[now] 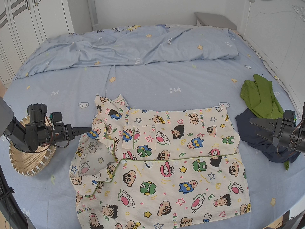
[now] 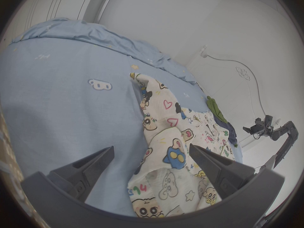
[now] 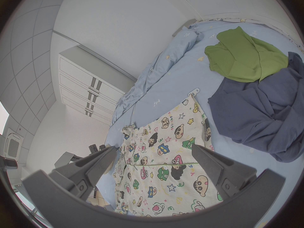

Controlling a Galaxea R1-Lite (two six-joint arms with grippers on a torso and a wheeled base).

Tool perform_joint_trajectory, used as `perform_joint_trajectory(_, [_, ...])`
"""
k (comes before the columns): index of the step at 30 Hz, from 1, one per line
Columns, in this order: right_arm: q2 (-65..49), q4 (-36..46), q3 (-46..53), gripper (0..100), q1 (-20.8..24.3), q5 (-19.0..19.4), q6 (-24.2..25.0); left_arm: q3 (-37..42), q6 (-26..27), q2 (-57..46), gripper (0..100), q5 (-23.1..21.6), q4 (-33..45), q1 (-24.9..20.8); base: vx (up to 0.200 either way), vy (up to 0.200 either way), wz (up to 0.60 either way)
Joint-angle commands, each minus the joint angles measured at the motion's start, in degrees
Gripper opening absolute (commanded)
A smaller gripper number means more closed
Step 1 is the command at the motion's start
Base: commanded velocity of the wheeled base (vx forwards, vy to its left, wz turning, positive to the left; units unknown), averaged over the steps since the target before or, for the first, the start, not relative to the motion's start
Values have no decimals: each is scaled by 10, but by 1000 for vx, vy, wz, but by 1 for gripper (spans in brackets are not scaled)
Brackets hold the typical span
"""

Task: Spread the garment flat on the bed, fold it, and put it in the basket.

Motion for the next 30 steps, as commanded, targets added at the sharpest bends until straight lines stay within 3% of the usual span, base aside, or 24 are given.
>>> perform_joint_trajectory(1, [1, 0, 0, 100, 1, 0, 0, -1, 6, 26, 100, -1, 1, 1, 0, 0, 0])
perform_joint_trajectory(12, [-2, 0, 1, 100, 1, 0, 0, 2, 4, 23, 100, -3, 1, -8, 0, 0, 0])
perform_joint_trajectory(13, [-2, 0, 0, 100, 1, 0, 0, 3, 4, 24, 0, -4, 1, -8, 0, 0, 0])
perform_joint_trajectory(30, [-1, 0, 3, 100, 0, 0, 0, 13, 1, 17, 0, 1, 5, -4, 0, 0, 0])
